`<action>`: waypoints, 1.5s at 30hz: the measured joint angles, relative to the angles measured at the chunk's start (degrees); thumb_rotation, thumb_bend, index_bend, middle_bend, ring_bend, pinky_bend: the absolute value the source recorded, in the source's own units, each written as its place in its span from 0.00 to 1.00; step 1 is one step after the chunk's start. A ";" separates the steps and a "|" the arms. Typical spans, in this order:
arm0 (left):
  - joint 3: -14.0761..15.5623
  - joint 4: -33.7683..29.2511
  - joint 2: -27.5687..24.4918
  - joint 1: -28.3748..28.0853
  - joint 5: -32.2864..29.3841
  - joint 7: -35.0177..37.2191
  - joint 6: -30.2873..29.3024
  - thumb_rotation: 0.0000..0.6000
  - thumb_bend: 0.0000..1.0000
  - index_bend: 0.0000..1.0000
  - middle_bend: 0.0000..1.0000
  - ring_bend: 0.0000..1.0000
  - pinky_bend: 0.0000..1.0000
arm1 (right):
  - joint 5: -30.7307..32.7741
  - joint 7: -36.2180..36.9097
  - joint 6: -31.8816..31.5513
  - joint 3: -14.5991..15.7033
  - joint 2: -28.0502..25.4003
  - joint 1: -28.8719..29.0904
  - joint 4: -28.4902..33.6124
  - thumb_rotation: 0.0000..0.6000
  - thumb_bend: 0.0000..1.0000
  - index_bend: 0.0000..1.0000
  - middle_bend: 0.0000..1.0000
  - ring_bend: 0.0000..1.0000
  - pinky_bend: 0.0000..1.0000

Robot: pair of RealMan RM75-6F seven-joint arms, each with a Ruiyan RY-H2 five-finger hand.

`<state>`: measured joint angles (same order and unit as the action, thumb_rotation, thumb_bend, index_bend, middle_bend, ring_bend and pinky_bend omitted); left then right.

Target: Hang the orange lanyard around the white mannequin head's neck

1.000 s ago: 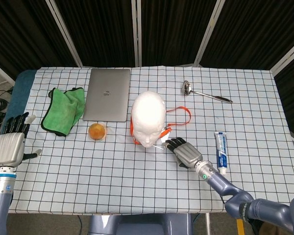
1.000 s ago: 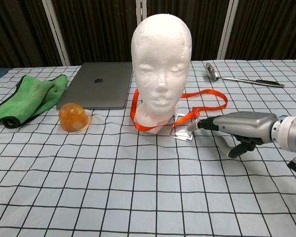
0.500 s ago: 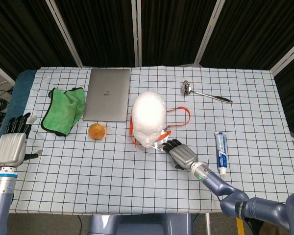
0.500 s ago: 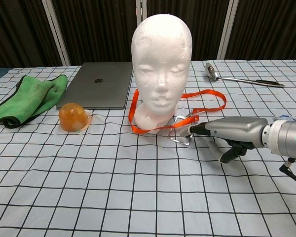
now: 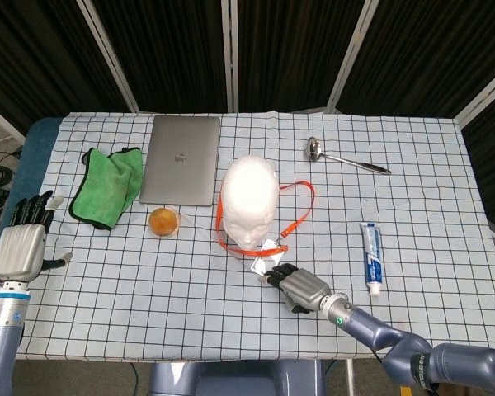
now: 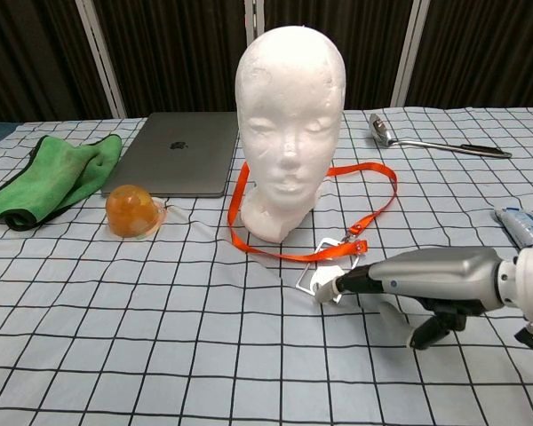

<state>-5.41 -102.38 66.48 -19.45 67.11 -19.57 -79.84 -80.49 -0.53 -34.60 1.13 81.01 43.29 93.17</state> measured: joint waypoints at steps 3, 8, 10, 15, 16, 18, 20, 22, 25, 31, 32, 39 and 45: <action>-0.11 0.00 0.02 0.12 0.15 -0.07 -0.05 1.00 0.00 0.00 0.00 0.00 0.00 | -1.66 0.43 0.47 1.52 -1.11 0.01 2.26 1.00 0.91 0.13 0.15 0.01 0.09; -0.32 0.03 0.00 0.36 0.26 0.00 0.06 1.00 0.00 0.00 0.00 0.00 0.00 | -4.93 1.10 0.65 4.00 -3.16 -0.10 5.53 1.00 0.91 0.13 0.15 0.01 0.09; -0.38 0.01 -0.01 0.42 0.39 -0.02 0.16 1.00 0.00 0.00 0.00 0.00 0.00 | -6.16 1.50 0.34 4.74 -3.94 -0.19 6.59 1.00 0.91 0.13 0.15 0.01 0.09; -0.48 -0.08 0.06 0.60 0.65 -0.28 0.33 1.00 0.00 0.00 0.00 0.00 0.00 | -9.62 3.34 -0.38 6.79 -6.19 -0.19 9.01 1.00 0.91 0.13 0.16 0.03 0.09; -0.53 -0.11 0.08 0.65 0.69 -0.37 0.33 1.00 0.00 0.00 0.00 0.00 0.00 | -10.52 3.61 -0.41 7.27 -6.74 -0.06 9.37 1.00 0.91 0.13 0.16 0.03 0.09; -0.57 -0.14 0.11 0.74 0.77 -0.49 0.35 1.00 0.00 0.00 0.00 0.00 0.00 | -11.96 3.90 -0.53 8.02 -7.69 0.18 9.92 1.00 0.91 0.13 0.16 0.03 0.09; -0.65 -0.14 0.18 0.81 0.83 -0.63 0.36 1.00 0.00 0.00 0.00 0.00 0.00 | -13.60 4.34 -1.07 8.79 -8.88 0.35 10.71 1.00 0.91 0.13 0.16 0.03 0.09; -0.73 -0.13 0.25 0.90 0.86 -0.73 0.36 1.00 0.00 0.00 0.00 0.00 0.00 | -15.06 4.89 -2.12 9.31 -9.76 0.40 11.32 1.00 0.91 0.13 0.16 0.03 0.09; -0.85 -0.07 0.38 0.98 0.88 -0.96 0.42 1.00 0.00 0.00 0.00 0.00 0.00 | -18.24 5.55 -5.18 9.97 -11.01 0.26 11.83 1.00 0.91 0.14 0.16 0.03 0.09; -0.99 0.05 0.54 1.18 0.97 -1.19 0.58 1.00 0.00 0.00 0.00 0.00 0.00 | -25.70 5.79 -14.13 11.20 -14.73 -0.61 11.73 1.00 0.91 0.19 0.19 0.06 0.11; -0.98 0.05 0.55 1.24 1.02 -1.19 0.58 1.00 0.00 0.00 0.00 0.00 0.00 | -27.46 5.30 -16.23 11.45 -15.56 -0.94 11.22 1.00 0.91 0.19 0.19 0.06 0.12; -0.62 -0.51 0.56 1.75 2.21 -1.51 0.02 1.00 0.00 0.00 0.00 0.00 0.00 | -37.08 0.30 -30.75 12.98 -20.31 -4.51 3.63 1.00 0.91 0.23 0.20 0.07 0.12; 0.30 -1.56 0.85 2.79 4.89 -2.82 -2.03 1.00 0.00 0.00 0.00 0.00 0.00 | -39.74 -4.07 -45.25 13.24 -23.60 -11.63 -4.72 1.00 0.65 0.17 0.15 0.07 0.00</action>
<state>-5.11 -103.94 67.33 -16.66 72.00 -22.39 -81.88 -120.24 -4.60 -79.86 14.37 57.41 31.66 88.45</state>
